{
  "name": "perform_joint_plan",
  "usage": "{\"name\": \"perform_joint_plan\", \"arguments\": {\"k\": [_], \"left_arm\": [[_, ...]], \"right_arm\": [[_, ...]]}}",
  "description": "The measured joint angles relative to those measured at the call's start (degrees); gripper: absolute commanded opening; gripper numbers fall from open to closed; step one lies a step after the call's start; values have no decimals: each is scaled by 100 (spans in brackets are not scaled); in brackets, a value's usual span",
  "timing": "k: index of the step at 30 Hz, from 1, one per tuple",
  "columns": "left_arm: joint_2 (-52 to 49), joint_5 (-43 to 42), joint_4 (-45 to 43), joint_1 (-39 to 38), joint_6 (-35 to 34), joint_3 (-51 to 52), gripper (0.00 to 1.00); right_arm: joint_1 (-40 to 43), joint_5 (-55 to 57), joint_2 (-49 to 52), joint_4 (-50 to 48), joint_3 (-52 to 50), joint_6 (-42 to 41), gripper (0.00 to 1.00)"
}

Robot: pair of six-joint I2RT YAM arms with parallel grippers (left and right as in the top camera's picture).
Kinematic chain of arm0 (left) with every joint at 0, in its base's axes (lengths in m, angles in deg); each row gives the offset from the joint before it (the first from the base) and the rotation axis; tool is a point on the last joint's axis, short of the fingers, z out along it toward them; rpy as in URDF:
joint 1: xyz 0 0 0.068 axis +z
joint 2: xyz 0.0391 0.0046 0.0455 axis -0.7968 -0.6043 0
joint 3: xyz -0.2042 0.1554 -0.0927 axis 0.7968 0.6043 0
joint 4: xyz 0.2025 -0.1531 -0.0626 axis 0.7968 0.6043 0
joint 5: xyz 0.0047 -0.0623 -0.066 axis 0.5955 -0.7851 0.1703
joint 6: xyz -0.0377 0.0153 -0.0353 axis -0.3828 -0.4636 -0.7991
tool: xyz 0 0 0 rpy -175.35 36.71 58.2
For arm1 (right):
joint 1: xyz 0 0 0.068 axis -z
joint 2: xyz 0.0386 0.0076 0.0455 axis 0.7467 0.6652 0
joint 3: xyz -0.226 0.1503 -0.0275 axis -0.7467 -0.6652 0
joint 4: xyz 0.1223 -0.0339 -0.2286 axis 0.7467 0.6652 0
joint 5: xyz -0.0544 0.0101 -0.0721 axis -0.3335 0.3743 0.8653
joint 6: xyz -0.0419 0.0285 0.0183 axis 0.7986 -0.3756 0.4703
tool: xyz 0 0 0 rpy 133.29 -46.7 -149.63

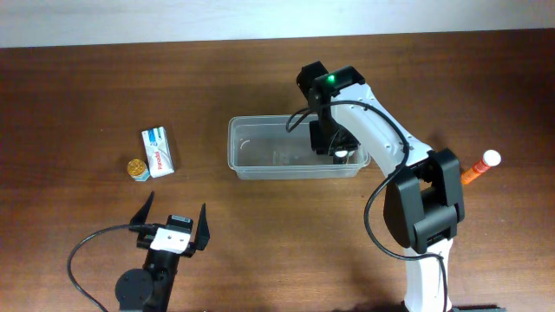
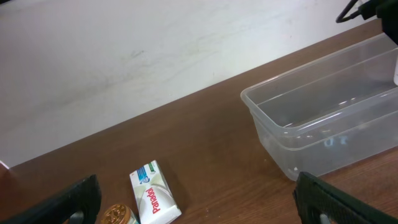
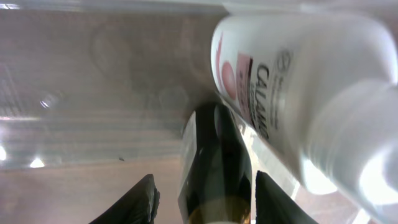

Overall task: Pack container
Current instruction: 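Lower the black bottle beside the spray bottle and release it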

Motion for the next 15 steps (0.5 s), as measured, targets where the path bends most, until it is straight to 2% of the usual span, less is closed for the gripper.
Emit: {"name": "perform_joint_plan", "arguments": {"k": [15], "left_arm": [[0,0,0,0,0,0,99]], "right_arm": [[0,50,0,619,802,70,44]]}}
